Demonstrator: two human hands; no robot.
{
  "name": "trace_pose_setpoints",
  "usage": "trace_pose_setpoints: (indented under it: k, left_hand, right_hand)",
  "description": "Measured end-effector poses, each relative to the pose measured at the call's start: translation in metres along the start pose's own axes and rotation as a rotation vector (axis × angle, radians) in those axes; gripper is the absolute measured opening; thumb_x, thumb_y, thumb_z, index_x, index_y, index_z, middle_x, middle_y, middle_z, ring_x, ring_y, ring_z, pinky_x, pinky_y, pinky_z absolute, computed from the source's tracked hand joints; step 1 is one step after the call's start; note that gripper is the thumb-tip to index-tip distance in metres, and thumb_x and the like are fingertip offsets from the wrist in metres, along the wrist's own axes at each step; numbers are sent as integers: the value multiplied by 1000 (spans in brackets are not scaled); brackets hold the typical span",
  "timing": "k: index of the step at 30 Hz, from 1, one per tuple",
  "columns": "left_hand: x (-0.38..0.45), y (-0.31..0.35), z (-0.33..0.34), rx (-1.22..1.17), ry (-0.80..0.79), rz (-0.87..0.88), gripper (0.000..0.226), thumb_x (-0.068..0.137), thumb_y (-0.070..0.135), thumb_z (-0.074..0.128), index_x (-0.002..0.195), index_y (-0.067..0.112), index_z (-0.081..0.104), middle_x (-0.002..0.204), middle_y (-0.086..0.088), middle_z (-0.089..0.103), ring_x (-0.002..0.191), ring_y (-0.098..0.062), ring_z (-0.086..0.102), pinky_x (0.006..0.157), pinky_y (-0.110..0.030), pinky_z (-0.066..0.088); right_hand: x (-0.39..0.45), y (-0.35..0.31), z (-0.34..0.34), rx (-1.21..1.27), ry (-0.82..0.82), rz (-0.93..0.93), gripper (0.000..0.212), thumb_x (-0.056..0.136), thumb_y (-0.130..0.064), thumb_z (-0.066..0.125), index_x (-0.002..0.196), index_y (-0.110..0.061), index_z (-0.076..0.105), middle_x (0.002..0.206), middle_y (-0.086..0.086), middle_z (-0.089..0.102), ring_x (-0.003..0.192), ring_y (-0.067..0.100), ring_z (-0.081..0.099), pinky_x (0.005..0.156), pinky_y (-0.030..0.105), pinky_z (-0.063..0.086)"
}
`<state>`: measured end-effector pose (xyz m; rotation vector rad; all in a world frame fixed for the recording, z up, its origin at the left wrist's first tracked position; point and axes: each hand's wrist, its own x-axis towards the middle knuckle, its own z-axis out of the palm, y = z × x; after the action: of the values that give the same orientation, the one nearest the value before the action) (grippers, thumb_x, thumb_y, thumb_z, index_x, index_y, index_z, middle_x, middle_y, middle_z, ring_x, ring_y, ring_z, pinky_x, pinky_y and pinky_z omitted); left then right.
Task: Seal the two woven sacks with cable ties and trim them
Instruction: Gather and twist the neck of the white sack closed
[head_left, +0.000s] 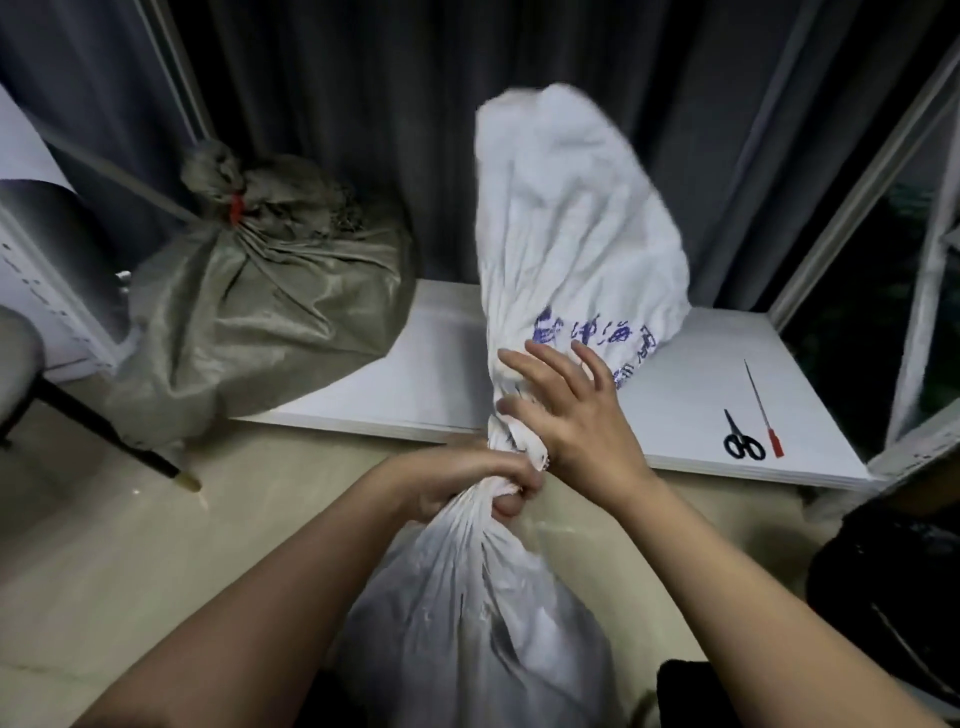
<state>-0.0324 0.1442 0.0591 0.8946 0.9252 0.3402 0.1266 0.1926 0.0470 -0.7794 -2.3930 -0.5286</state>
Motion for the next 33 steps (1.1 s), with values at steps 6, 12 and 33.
trace_pose_setpoints:
  k: [6,12,33]
  left_hand:
    - [-8,-21,-9,368,119,234,44,72,31,74,114,26,61,114,7,64,110,-9,57,102,-28,41]
    - [-1,-32,6,577,521,340,62,63,26,72,117,27,44,116,1,63,103,-11,61,95,-36,50]
    - [3,-41,-10,1891,989,963,66,59,55,71,115,30,47,76,2,62,46,-17,60,39,-22,40]
  right_hand:
    - [-4,11,-19,-94,-39,100,5,76,-19,58,73,-14,58,78,3,67,90,26,66,99,42,38]
    - [-2,6,-37,-90,-425,231,23,75,-34,62,86,-17,51,74,5,66,70,34,64,57,32,33]
    - [-22,3,-32,1296,-1416,913,48,48,-28,65,90,-5,66,80,10,69,73,22,64,74,28,49]
